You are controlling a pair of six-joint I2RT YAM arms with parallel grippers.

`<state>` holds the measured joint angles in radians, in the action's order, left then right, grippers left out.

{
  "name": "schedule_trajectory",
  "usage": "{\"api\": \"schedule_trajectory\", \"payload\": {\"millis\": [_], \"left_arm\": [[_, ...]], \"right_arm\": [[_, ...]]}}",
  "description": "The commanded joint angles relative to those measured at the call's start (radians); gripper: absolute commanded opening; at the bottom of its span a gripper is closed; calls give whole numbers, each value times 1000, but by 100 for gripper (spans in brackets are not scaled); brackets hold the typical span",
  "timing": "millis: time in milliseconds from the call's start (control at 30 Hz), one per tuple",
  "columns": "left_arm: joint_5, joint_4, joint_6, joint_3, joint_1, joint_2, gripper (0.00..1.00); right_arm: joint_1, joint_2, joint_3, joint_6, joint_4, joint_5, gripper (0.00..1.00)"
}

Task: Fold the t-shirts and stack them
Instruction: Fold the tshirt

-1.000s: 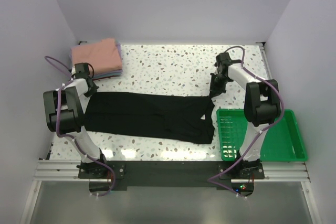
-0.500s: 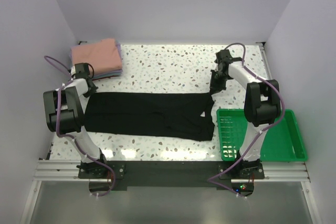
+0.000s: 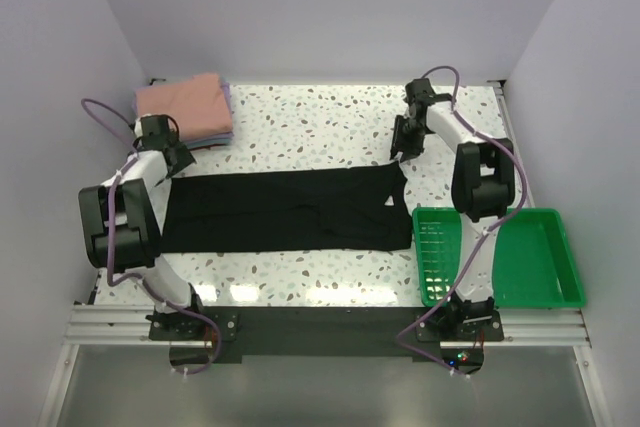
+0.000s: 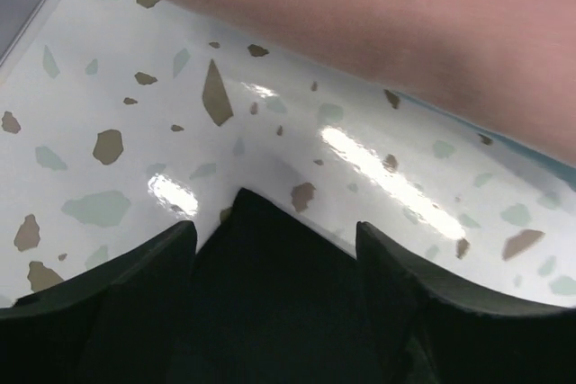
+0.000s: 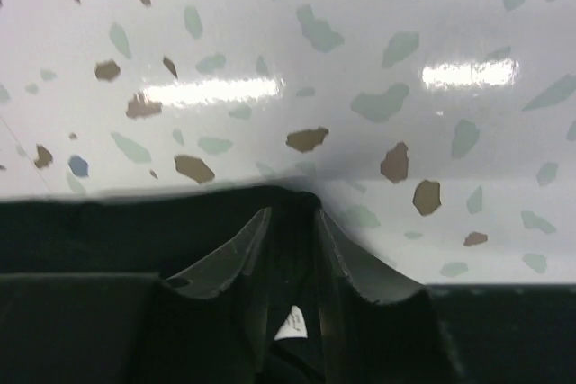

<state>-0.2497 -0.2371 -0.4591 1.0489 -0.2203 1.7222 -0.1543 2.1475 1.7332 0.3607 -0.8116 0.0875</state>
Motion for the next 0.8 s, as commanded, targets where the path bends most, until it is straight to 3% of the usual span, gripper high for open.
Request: {"api": "schedule_trajectory", "payload": {"millis": [0,100,300,600,767], "left_arm": [[3,-13,17,-3,44,-90,78],[4,-43,30,-4,94,-140,84],[84,-61,45,-24,200,-228,86],[343,21,57,-128,282,-202,90],[400,36,51,-165,282,-165,93]], "right_arm": [[6,32,118,4,-15,-22,39],[6,29,149,11,-15,-37,49],[-5,-62,151,11,-38,-74,56],[-129,-193,-124,87,38,17,45],[-165,-169,-208,138,95,61,39]]}}
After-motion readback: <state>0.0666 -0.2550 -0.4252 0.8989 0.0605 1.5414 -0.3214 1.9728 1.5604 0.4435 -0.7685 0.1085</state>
